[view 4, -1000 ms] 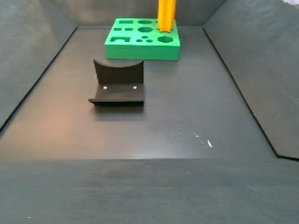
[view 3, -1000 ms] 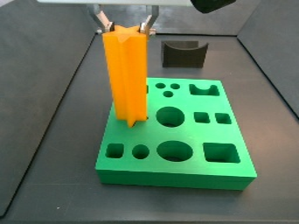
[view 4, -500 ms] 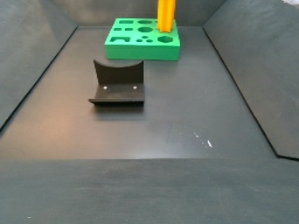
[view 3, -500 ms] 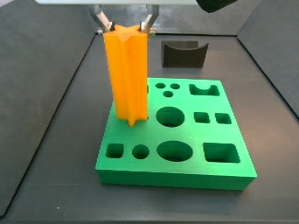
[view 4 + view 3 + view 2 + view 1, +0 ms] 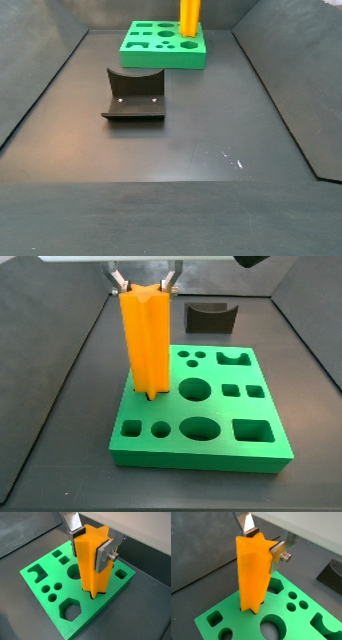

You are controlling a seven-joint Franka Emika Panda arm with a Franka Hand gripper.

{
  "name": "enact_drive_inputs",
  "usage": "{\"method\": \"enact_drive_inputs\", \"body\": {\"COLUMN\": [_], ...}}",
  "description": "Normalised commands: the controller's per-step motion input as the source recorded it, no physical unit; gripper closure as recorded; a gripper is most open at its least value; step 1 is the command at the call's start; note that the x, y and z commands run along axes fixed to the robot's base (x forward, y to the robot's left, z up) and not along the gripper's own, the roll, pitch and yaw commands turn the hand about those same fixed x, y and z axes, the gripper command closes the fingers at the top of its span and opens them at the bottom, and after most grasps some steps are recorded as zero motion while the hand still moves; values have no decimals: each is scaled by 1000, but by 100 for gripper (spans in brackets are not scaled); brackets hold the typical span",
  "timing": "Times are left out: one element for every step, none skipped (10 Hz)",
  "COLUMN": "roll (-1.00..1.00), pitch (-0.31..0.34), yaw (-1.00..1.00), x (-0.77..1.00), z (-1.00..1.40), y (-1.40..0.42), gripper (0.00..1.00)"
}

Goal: Insert the star object.

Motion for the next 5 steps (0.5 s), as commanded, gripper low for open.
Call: {"method": "enact_drive_inputs", "body": {"roll": [90, 51, 0, 0, 0], "pitch": [0, 0, 0, 0, 0], "yaw": [-300, -323, -349, -289, -71], "x": [0, -20, -106, -66, -6], "z": [-257, -217, -200, -217, -177], "y": [0, -14, -14, 0, 0], "gripper": [100, 100, 100, 100, 100]}}
